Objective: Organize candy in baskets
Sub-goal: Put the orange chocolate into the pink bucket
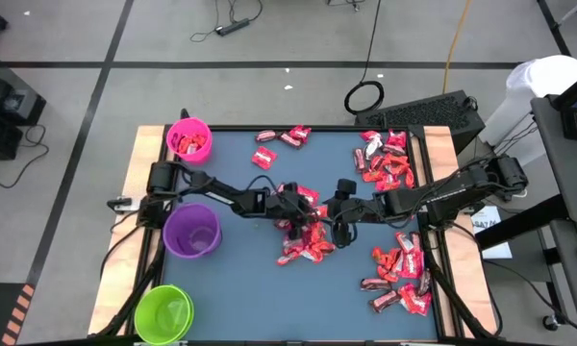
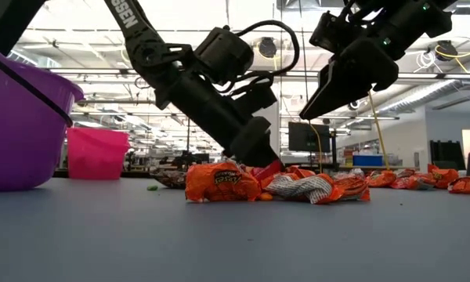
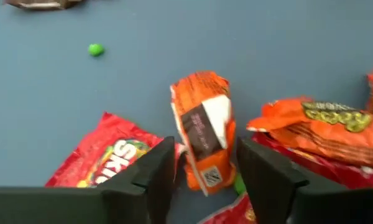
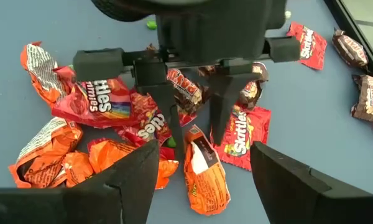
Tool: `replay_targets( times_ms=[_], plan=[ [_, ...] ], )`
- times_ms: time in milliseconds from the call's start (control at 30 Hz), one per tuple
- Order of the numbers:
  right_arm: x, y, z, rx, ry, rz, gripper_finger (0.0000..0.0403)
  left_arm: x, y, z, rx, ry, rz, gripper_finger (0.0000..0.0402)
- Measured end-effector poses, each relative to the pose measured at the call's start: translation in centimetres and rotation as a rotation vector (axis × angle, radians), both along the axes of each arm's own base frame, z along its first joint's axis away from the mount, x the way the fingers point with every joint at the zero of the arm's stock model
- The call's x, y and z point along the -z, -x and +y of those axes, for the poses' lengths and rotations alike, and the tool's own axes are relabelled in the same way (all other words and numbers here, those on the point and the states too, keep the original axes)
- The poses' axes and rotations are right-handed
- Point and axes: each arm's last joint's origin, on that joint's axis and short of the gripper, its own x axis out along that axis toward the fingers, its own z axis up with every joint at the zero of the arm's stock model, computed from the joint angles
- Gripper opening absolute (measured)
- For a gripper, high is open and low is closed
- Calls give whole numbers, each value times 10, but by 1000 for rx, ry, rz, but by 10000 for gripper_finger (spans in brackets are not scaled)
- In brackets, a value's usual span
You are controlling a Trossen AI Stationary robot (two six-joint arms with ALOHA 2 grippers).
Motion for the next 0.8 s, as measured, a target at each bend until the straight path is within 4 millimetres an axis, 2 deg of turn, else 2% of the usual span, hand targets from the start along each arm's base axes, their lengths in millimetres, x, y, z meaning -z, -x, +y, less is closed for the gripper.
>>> replay_targets(
  times_ms=[333,533,800],
  plan=[
    [0,0,0,-5,6,1,239,2,0,1,32,-12,8,12],
    [0,0,0,-5,6,1,239,-7,1,0,33,-12,0,8],
    [0,0,0,-5,7,2,239,-46,20,-8,-27,-83,66,8]
  ],
)
